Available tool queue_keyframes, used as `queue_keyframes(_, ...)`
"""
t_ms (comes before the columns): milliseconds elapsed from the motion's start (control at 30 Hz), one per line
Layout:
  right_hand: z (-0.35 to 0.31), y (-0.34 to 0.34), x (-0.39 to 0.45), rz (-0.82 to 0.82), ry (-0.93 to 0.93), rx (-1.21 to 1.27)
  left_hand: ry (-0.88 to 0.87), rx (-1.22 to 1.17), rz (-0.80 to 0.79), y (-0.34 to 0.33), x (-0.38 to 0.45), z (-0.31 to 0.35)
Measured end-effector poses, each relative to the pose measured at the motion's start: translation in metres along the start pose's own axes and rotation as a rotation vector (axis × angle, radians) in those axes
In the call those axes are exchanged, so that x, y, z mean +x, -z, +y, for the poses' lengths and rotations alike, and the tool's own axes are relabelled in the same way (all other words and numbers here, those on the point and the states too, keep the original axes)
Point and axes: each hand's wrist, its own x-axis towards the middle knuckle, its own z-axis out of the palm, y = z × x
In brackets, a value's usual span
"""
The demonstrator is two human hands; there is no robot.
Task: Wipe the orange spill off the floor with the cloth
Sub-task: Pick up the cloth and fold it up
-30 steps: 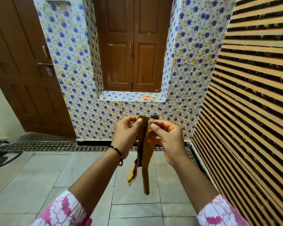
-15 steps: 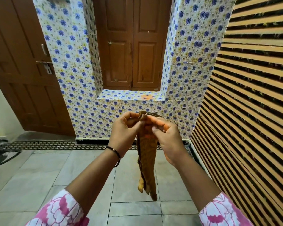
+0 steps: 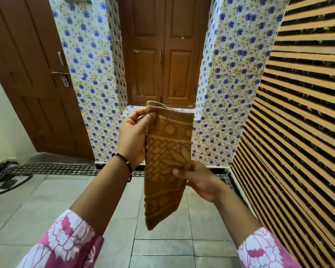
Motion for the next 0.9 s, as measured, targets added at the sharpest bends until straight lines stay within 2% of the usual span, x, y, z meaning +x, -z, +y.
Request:
queue_keyframes(133, -0.011, -0.004, 0.005, 0.070, 0.046, 0.024, 0.050, -0.020, 0.145, 0.014, 0.005, -0.004)
queue_keyframes(200, -0.016, -0.005, 0.006, 0.070, 0.082, 0.034, 0.200, 0.007, 0.140, 0.017, 0.001, -0.010)
queue_keyframes(333, -0.022, -0.006, 0.009, 0.115, 0.109, 0.170, 0.712, 0.101, -0.064, 0.025, -0.018, -0.037)
queue_keyframes(367, -0.022, -0.005, 0.010, 0.135, 0.104, 0.196, 0.779, 0.083, -0.110, 0.026, -0.022, -0.046)
queue_keyframes(467, -0.023, 0.002, 0.010, 0.183, 0.098, 0.216, 0.839, 0.036, -0.155, 0.028, -0.027, -0.064)
queue_keyframes(533, -0.024, 0.008, 0.008, 0.192, 0.098, 0.213, 0.818, 0.029, -0.159, 0.028, -0.029, -0.065)
queue_keyframes(667, -0.028, 0.018, 0.002, 0.171, 0.086, 0.182, 0.443, 0.166, -0.109, 0.030, -0.022, -0.057)
queue_keyframes(733, -0.031, 0.023, -0.001, 0.166, 0.061, 0.156, 0.312, 0.178, -0.066, 0.028, -0.021, -0.051)
queue_keyframes(900, -0.043, 0.029, -0.005, 0.187, -0.011, -0.006, 0.167, 0.113, -0.010, 0.018, -0.027, -0.052)
